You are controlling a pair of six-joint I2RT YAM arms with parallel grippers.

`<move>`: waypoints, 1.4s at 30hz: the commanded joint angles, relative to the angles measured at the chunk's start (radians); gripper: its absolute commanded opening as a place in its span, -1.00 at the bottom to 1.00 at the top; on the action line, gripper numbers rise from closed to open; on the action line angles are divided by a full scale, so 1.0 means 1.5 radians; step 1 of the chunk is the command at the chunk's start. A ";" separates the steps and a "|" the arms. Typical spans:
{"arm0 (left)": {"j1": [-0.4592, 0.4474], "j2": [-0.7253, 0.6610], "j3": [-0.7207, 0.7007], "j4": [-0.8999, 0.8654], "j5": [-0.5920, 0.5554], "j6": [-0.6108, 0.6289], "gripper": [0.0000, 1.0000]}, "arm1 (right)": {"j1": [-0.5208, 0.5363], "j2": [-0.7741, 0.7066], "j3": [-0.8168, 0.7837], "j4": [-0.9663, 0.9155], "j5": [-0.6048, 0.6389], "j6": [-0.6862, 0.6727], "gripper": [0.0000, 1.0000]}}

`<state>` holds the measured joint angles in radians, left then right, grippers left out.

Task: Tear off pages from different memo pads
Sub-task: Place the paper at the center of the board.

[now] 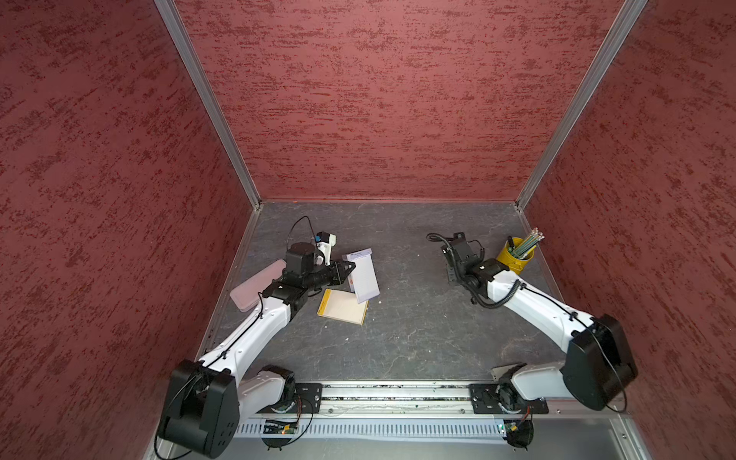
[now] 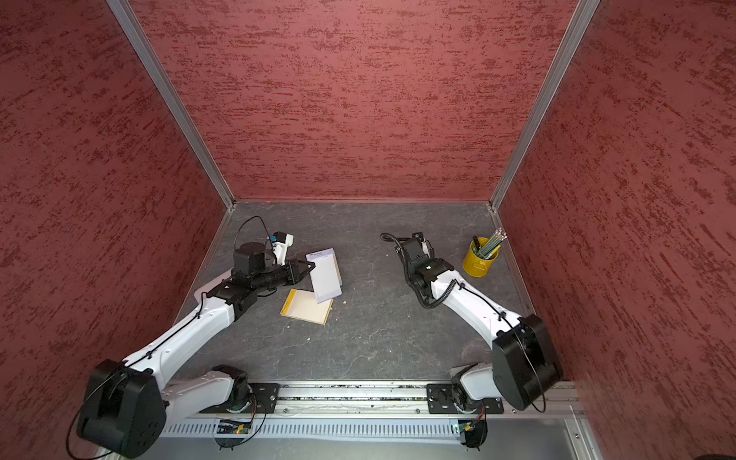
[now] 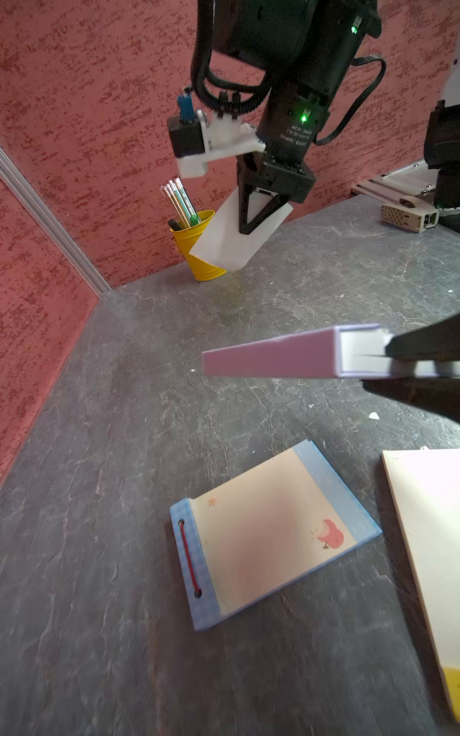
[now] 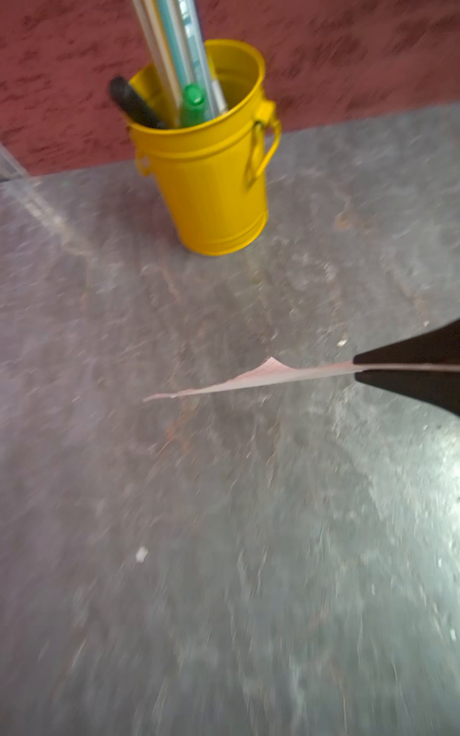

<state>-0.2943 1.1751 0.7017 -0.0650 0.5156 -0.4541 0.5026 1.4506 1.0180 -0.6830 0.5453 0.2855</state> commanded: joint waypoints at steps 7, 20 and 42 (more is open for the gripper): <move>-0.038 0.094 0.053 0.087 -0.003 -0.044 -1.00 | 0.028 0.147 0.040 -0.162 0.075 0.099 -0.96; 0.006 0.044 0.019 0.052 -0.008 -0.033 -1.00 | 0.065 0.157 0.000 -0.112 -0.207 0.035 0.10; -0.078 0.163 0.091 0.056 -0.035 -0.023 -1.00 | -0.014 0.068 -0.124 0.301 -0.489 0.275 0.24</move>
<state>-0.4145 1.4235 0.8108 0.0006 0.4709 -0.5026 0.4828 1.5425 0.8448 -0.3634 -0.1570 0.6079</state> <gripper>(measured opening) 0.077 0.623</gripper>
